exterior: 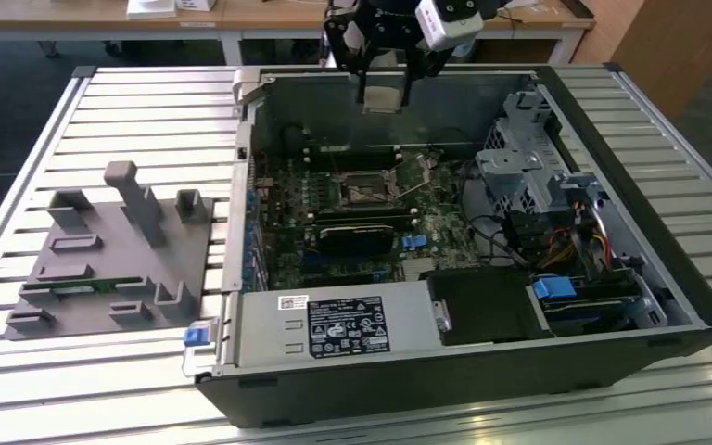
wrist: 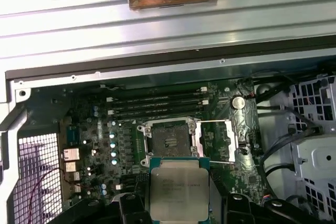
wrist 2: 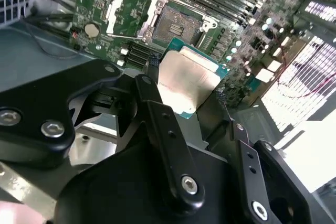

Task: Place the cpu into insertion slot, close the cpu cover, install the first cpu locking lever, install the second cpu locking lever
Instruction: 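Place the cpu into insertion slot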

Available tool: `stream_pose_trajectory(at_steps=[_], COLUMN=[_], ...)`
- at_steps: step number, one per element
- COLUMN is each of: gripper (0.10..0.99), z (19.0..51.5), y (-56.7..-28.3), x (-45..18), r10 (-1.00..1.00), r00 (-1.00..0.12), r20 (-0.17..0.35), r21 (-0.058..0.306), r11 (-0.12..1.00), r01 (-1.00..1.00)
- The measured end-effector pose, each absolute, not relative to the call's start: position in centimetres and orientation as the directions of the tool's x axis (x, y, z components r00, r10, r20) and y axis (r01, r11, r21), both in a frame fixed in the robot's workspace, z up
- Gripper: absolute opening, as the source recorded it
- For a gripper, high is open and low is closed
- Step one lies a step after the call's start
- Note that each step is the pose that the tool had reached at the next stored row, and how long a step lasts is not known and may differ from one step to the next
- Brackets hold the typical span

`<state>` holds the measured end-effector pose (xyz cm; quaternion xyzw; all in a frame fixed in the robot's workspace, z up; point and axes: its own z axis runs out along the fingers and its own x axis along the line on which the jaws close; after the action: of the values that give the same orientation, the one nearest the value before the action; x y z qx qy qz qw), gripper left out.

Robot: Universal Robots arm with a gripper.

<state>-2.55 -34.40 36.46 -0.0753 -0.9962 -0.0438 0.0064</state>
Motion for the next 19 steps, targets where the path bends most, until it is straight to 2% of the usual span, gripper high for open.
stream_pose_trajectory(at_steps=[19], gripper=[0.537], z=[36.33], y=[-34.35], x=[-2.89], r10=[0.328], r00=[-0.945], r20=[0.019], r21=[0.086], r11=[0.941], r01=[0.328])
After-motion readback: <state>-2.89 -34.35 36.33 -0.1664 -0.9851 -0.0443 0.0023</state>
